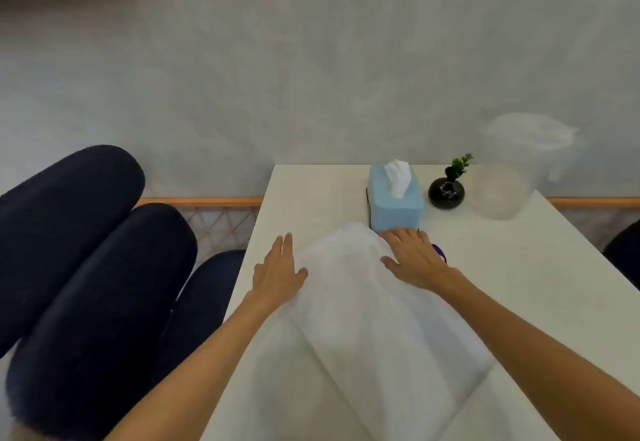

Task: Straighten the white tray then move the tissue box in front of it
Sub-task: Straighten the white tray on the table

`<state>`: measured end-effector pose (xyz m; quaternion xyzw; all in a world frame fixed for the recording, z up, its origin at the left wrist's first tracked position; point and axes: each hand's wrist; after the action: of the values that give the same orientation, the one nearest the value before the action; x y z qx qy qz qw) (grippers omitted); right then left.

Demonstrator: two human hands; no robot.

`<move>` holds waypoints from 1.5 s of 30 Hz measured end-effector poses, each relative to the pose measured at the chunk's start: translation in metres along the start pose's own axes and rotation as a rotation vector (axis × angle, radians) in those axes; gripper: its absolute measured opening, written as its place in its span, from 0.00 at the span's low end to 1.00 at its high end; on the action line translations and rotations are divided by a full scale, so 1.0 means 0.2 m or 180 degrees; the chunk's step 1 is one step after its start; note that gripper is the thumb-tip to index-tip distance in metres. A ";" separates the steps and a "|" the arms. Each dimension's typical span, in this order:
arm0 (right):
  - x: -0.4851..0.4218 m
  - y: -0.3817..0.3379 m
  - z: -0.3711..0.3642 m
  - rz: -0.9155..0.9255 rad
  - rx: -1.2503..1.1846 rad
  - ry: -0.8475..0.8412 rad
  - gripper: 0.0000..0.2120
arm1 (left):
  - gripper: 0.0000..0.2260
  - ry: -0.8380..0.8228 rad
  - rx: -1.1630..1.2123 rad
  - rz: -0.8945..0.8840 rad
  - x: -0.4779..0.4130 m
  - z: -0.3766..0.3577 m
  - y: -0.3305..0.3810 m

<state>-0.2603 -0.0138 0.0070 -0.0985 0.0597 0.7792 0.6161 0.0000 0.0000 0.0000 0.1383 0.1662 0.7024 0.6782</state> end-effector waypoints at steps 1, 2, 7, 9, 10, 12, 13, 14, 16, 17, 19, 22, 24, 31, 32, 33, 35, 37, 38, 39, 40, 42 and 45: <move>0.01 0.00 -0.01 -0.0110 0.0013 -0.0114 0.25 | 0.36 -0.0074 0.0143 0.0201 0.01 -0.01 -0.01; 0.01 0.01 -0.03 -0.0185 -0.0012 -0.0187 0.25 | 0.37 -0.0141 0.0318 0.0416 0.02 -0.03 -0.03; 0.07 0.03 -0.12 -0.0686 0.0006 -0.0711 0.26 | 0.32 0.0107 0.0694 0.0899 0.11 -0.07 -0.09; 0.08 0.03 -0.14 -0.0889 -0.0104 -0.0828 0.27 | 0.29 0.0135 0.0817 0.1175 0.13 -0.07 -0.10; 0.09 0.03 -0.15 -0.0970 -0.0189 -0.0844 0.27 | 0.28 0.0078 0.0881 0.1326 0.14 -0.08 -0.10; 0.10 0.03 -0.15 -0.1069 -0.0319 -0.0814 0.27 | 0.26 -0.0095 0.0979 0.1564 0.17 -0.09 -0.10; 0.10 0.03 -0.15 -0.1096 -0.0349 -0.0792 0.27 | 0.25 -0.0182 0.1075 0.1641 0.20 -0.09 -0.10; 0.10 0.04 -0.16 -0.1122 -0.0382 -0.0744 0.27 | 0.23 -0.0255 0.1244 0.1697 0.22 -0.10 -0.10; 0.11 0.05 -0.16 -0.1197 -0.0420 -0.0625 0.26 | 0.21 -0.0393 0.1607 0.1726 0.28 -0.13 -0.08; 0.11 0.05 -0.16 -0.1246 -0.0406 -0.0594 0.25 | 0.21 -0.0456 0.1699 0.1689 0.31 -0.14 -0.07; 0.11 0.05 -0.15 -0.1363 -0.0369 -0.0599 0.25 | 0.21 -0.0519 0.1810 0.1602 0.35 -0.16 -0.05; 0.13 0.06 -0.14 -0.1468 -0.0340 -0.0590 0.25 | 0.19 -0.0472 0.1891 0.1494 0.35 -0.18 -0.05; 0.14 0.07 -0.15 -0.1528 -0.0449 -0.0569 0.24 | 0.18 -0.0404 0.1791 0.1396 0.33 -0.17 -0.08; 0.18 -0.02 -0.18 -0.1500 -0.0950 -0.0622 0.16 | 0.07 -0.0123 0.1056 0.1133 0.18 -0.11 -0.27; 0.18 -0.05 -0.19 -0.1496 -0.1013 -0.0613 0.16 | 0.04 -0.0103 0.0974 0.1097 0.16 -0.09 -0.29; 0.18 -0.07 -0.19 -0.1504 -0.1079 -0.0608 0.16 | 0.04 -0.0075 0.0899 0.1066 0.13 -0.08 -0.32; 0.18 -0.12 -0.20 -0.1527 -0.1198 -0.0601 0.15 | 0.02 -0.0015 0.0734 0.1011 0.08 -0.06 -0.38; 0.16 -0.16 -0.21 -0.1554 -0.1269 -0.0609 0.15 | 0.06 0.0063 0.0578 0.0937 0.03 -0.05 -0.42; 0.16 -0.18 -0.21 -0.1561 -0.1288 -0.0613 0.15 | 0.08 0.0090 0.0515 0.0896 0.00 -0.04 -0.44; 0.15 -0.20 -0.21 -0.1564 -0.1298 -0.0614 0.16 | 0.10 0.0098 0.0460 0.0859 -0.03 -0.03 -0.45; 0.14 -0.21 -0.21 -0.1568 -0.1322 -0.0619 0.16 | 0.11 0.0107 0.0404 0.0805 -0.06 -0.02 -0.46; 0.11 -0.25 -0.21 -0.1578 -0.1361 -0.0606 0.17 | 0.11 0.0133 0.0336 0.0728 -0.12 -0.01 -0.48; 0.09 -0.28 -0.21 -0.1650 -0.1426 -0.0566 0.18 | 0.10 0.0174 0.0275 0.0684 -0.19 0.00 -0.51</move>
<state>-0.2058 0.0067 -0.0364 -0.1748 -0.1935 0.5963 0.7592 0.0937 -0.0355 -0.0405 0.1652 0.1991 0.7667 0.5875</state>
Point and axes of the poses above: each hand's wrist, its own x-axis away from the middle knuckle, its own z-axis out of the back of the hand, y = z × x, and after that the axes turned 11 degrees about y, right-handed
